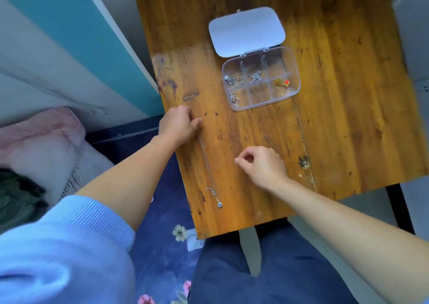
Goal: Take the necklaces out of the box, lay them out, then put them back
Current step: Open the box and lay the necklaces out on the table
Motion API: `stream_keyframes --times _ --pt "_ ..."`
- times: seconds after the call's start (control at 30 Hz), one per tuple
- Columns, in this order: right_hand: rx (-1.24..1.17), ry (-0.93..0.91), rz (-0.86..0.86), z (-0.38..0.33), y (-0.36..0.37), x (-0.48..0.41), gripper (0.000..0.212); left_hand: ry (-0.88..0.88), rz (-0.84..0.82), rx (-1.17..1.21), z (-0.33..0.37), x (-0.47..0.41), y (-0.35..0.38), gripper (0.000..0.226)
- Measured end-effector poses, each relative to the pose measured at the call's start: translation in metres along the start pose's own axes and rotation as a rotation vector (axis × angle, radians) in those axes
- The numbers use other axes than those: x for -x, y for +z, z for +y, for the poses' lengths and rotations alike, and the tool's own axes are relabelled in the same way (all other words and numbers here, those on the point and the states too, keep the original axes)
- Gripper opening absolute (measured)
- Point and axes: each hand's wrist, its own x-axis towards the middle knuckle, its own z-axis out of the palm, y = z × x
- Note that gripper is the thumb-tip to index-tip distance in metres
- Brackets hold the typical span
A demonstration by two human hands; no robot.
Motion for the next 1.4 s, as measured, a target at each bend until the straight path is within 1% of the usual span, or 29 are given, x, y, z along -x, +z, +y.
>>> stream_keyframes --times 0.1,0.17,0.27,0.33,0.43,0.5,0.6,0.73,0.87,0.93,1.0,1.07,1.13,1.2,1.27,1.33,1.4 --pt "-0.038 -0.01 0.172 0.007 -0.018 -0.029 0.011 -0.038 -0.011 0.18 -0.005 -0.005 0.018 0.029" --pt "-0.021 -0.036 0.231 0.011 -0.022 -0.045 0.012 -0.058 -0.045 0.269 -0.002 -0.01 0.029 0.032" --pt "0.077 -0.087 0.192 0.009 -0.015 -0.065 0.019 -0.08 -0.101 0.374 0.008 -0.021 0.039 0.035" --pt "0.159 -0.095 0.172 0.005 -0.007 -0.074 0.018 -0.082 -0.152 0.448 0.02 -0.029 0.041 0.04" --pt "0.318 -0.102 0.23 -0.005 0.004 -0.078 0.021 -0.053 -0.271 0.588 0.038 -0.037 0.036 0.041" --pt "0.408 -0.1 0.286 -0.013 0.005 -0.078 0.027 -0.03 -0.312 0.624 0.045 -0.039 0.028 0.044" --pt "0.464 -0.106 0.347 -0.022 -0.002 -0.083 0.028 -0.001 -0.28 0.717 0.049 -0.042 0.017 0.044" --pt "0.434 -0.147 0.385 -0.021 -0.018 -0.082 0.022 0.004 -0.244 0.817 0.058 -0.041 0.014 0.038" --pt "0.36 -0.171 0.357 -0.011 -0.036 -0.085 0.019 -0.016 -0.216 0.865 0.067 -0.049 0.013 0.035" --pt "0.297 -0.185 0.373 -0.006 -0.046 -0.088 0.018 -0.029 -0.196 0.889 0.071 -0.058 0.012 0.035" --pt "0.16 -0.204 0.384 0.0 -0.058 -0.093 0.013 -0.041 -0.168 0.886 0.075 -0.069 0.014 0.035" --pt "-0.03 -0.219 0.364 0.007 -0.069 -0.101 0.006 -0.07 -0.131 0.886 0.078 -0.082 0.016 0.034" --pt "-0.191 -0.223 0.335 0.014 -0.078 -0.11 0.008 -0.119 -0.086 0.905 0.08 -0.094 0.017 0.035" --pt "-0.309 -0.212 0.272 0.016 -0.085 -0.12 0.013 -0.159 -0.038 0.915 0.081 -0.104 0.016 0.035" --pt "-0.379 -0.172 0.192 0.016 -0.089 -0.129 0.014 -0.173 0.037 0.931 0.079 -0.11 0.015 0.03" --pt "-0.527 -0.1 0.103 0.014 -0.092 -0.135 0.01 -0.162 0.188 0.878 0.075 -0.107 0.015 0.024" --pt "-0.699 0.008 0.025 0.015 -0.093 -0.138 0.005 -0.101 0.341 0.779 0.072 -0.096 0.019 0.017"
